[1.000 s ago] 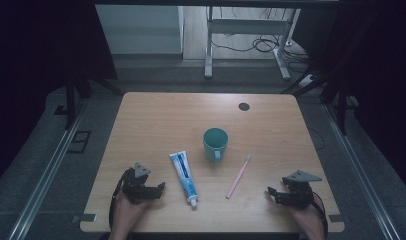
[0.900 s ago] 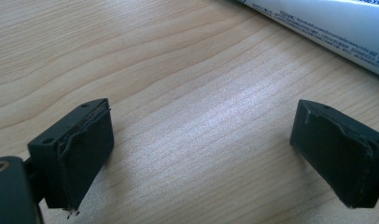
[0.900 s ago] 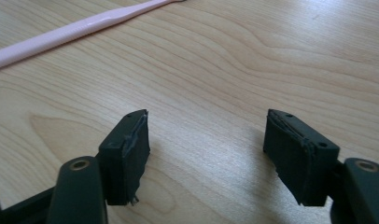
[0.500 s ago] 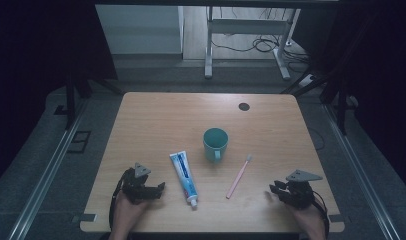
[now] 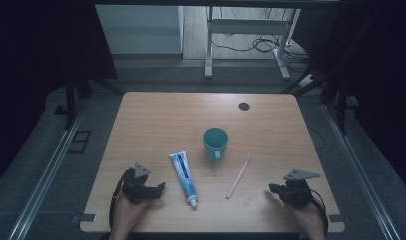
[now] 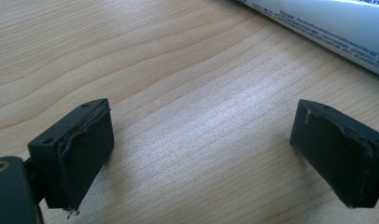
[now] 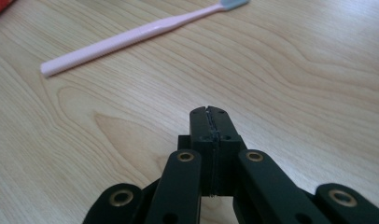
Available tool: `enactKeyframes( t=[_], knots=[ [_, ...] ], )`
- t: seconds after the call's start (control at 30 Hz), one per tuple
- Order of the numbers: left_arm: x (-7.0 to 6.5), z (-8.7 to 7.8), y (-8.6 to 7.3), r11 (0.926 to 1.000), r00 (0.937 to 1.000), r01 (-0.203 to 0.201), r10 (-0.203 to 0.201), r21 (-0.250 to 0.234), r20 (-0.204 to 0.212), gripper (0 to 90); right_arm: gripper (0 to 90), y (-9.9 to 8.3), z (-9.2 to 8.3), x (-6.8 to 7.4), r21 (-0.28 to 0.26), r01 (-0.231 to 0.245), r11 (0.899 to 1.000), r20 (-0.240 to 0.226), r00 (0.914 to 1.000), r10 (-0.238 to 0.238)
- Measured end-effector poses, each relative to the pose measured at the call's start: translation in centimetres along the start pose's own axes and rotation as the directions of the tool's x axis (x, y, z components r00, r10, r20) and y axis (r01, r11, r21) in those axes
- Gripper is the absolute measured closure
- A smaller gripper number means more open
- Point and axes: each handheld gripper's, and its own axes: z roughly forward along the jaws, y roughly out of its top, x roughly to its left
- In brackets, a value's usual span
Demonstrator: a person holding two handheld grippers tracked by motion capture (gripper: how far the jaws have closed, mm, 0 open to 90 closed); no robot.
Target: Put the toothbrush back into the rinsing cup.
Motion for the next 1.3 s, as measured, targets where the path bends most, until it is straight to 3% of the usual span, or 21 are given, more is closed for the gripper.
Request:
enactKeyframes(
  t=[0.53,1.3],
  knots=[
    [0.0,0.0,0.0,1.0000,1.0000,0.000,0.000,0.000,0.000,6.3,87.8,2.2,0.8,1.5,-0.012,0.047,0.999,-0.047,0.9978,-0.047],
    [0.0,0.0,0.0,1.0000,1.0000,0.000,0.000,0.000,0.000,6.3,87.8,4.3,3.9,3.7,0.008,0.087,0.996,-0.110,0.9903,-0.086]
  ],
)
